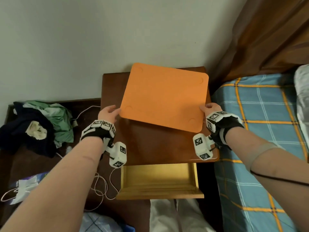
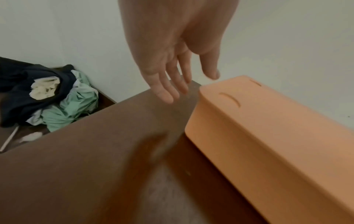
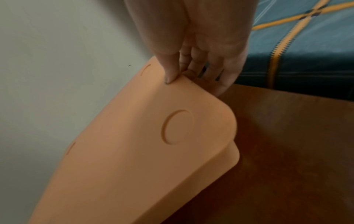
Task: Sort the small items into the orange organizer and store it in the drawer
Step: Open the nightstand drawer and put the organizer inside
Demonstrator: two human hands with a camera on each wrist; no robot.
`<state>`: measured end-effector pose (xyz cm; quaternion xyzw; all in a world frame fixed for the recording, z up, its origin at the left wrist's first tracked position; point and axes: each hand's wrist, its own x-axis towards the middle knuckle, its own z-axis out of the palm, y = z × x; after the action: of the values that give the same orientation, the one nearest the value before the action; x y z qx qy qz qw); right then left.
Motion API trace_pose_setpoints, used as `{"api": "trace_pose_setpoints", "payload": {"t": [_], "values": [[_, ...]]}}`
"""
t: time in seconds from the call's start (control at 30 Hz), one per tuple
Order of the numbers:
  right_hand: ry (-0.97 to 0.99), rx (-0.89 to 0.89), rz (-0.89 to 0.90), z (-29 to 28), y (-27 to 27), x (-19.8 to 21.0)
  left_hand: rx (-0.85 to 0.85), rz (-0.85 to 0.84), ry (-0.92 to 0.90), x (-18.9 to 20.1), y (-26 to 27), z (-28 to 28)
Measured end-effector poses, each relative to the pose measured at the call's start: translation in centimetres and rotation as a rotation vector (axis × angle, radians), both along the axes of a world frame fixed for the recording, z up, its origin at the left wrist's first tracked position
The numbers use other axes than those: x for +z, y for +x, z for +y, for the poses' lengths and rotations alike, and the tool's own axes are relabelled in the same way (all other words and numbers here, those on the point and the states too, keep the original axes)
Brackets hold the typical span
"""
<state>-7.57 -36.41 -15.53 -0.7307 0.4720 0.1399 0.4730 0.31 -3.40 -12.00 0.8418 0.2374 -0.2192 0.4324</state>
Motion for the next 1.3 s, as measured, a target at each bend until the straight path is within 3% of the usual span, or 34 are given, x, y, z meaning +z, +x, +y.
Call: {"api": "trace_pose_setpoints", "payload": {"t": [0.33, 0.5, 0.7, 1.0, 1.1, 1.3], "values": [[0.237, -0.126, 0.079, 1.2, -2.9, 0.0, -0.239, 0.171, 0.141, -0.5, 2.6, -1.1], [0.222, -0.011, 0.117, 2.1, -5.9, 1.1, -0.298, 0.234, 0.193, -0.3, -0.7, 0.1], [-0.012, 0.192, 0.102, 3.8, -12.5, 3.0, -0.206, 0.289, 0.086, 0.7, -10.4, 2.2], [-0.026, 0.29, 0.015, 6.2, -29.4, 5.7, -0.103, 0.324, -0.021, -0.1, -29.6, 7.5], [-0.032, 0.361, 0.053, 7.0, -34.0, 6.0, -0.064, 0.326, -0.036, 2.9, -36.1, 7.4], [0.032, 0.435, 0.16, 9.6, -37.7, 4.7, 0.128, 0.412, -0.07, 2.8, -41.5, 9.9]]}}
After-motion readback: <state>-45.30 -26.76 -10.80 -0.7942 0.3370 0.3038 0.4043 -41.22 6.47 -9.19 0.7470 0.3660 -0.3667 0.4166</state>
